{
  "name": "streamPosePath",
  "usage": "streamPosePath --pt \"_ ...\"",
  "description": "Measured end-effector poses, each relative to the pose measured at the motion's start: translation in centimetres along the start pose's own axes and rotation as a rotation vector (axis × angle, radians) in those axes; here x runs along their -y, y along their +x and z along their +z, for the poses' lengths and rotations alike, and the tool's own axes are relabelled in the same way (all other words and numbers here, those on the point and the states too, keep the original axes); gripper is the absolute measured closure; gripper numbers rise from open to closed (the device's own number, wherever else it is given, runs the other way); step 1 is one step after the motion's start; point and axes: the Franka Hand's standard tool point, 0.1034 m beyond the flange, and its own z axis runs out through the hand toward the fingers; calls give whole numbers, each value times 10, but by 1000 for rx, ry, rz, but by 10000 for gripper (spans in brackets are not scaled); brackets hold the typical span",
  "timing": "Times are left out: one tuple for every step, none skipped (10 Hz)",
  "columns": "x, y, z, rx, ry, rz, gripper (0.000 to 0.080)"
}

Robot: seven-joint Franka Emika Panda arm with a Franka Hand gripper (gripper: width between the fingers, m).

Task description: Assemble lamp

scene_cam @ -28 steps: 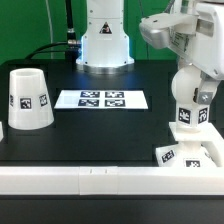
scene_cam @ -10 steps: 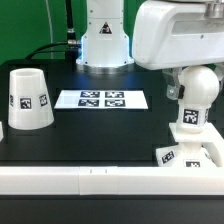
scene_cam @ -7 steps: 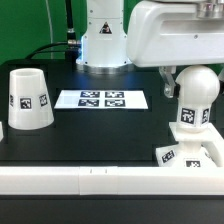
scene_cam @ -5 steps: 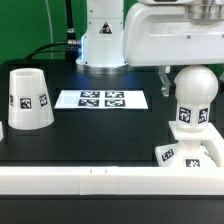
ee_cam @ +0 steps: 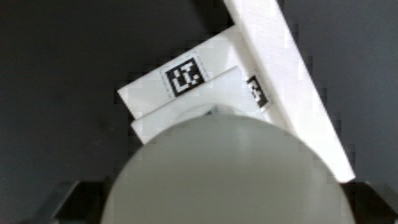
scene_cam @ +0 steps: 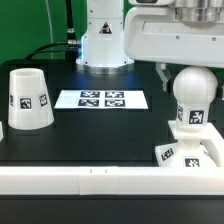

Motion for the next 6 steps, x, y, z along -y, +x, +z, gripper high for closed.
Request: streamPosePath --pt "1 -1 0 5 6 110 220" --pt "1 -1 0 14 15 213 220" --pt "1 -1 0 20 22 281 220" --pt "2 -1 0 20 23 337 220" --pt "3 -1 0 21 24 383 220" --pt "3 -2 0 22 25 366 145"
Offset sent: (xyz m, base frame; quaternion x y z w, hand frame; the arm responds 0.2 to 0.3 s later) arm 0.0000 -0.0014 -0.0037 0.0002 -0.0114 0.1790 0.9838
